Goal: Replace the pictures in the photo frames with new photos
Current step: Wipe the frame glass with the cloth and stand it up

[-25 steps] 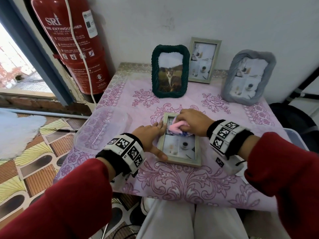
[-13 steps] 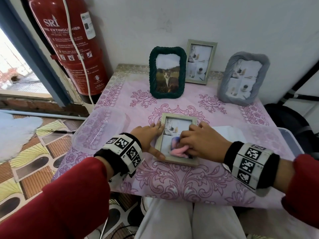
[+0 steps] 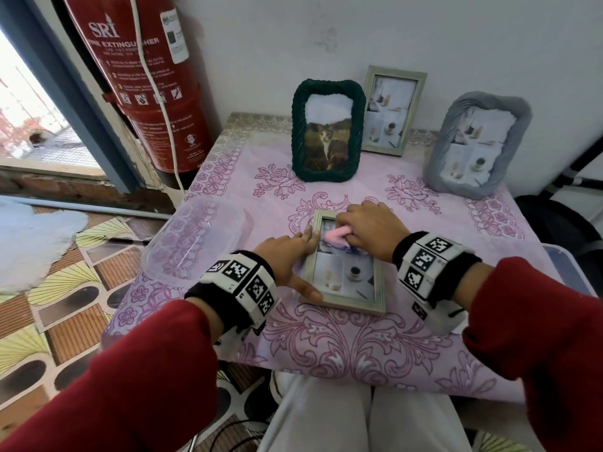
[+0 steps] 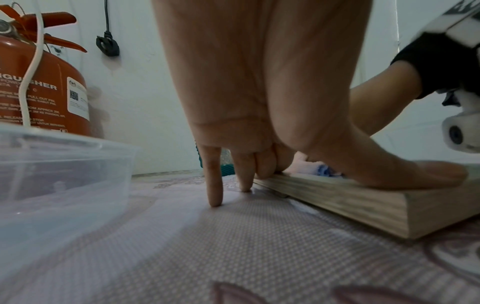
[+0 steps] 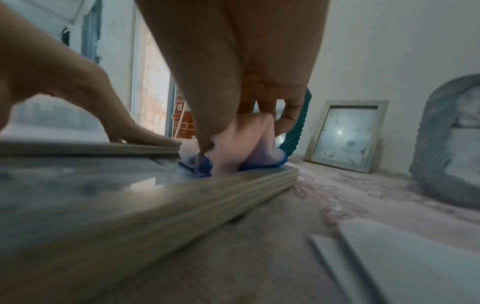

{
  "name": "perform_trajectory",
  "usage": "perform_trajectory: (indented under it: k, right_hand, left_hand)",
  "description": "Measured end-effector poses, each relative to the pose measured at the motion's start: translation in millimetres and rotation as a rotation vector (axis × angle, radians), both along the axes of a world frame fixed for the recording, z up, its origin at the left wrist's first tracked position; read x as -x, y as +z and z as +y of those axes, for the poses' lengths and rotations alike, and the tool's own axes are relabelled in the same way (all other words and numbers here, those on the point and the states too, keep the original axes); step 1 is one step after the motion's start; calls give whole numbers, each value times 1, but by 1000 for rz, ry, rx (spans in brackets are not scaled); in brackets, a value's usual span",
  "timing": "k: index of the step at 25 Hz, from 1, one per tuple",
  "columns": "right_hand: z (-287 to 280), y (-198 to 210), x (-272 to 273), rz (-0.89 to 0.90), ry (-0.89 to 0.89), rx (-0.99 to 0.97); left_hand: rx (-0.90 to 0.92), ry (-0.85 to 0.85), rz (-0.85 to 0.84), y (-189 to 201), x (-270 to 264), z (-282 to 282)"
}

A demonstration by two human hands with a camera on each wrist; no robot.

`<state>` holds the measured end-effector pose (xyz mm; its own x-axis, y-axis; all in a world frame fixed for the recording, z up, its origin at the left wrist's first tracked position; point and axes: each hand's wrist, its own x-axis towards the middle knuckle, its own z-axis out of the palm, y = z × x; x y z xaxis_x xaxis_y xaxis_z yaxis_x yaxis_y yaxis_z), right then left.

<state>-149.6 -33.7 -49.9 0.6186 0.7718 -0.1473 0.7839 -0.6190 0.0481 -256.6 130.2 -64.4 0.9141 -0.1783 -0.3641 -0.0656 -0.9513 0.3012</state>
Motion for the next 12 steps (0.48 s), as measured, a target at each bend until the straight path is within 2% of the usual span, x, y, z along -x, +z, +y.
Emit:
perform_trajectory:
  k: [5,8,10,12]
  right_hand:
    - [-16,-1,26,75,112,-38]
    - [-34,3,50,64,225,32]
    - [-50,12,61,4,287,84]
    - [-61,18,66,-193,397,83]
  left_hand:
    - [-20,3,-2,1,0,-2]
    - [-20,-6,0,1,3,-2]
    - [-15,-11,3,1,4,-1]
    - [-5,-11,12,1,4,0]
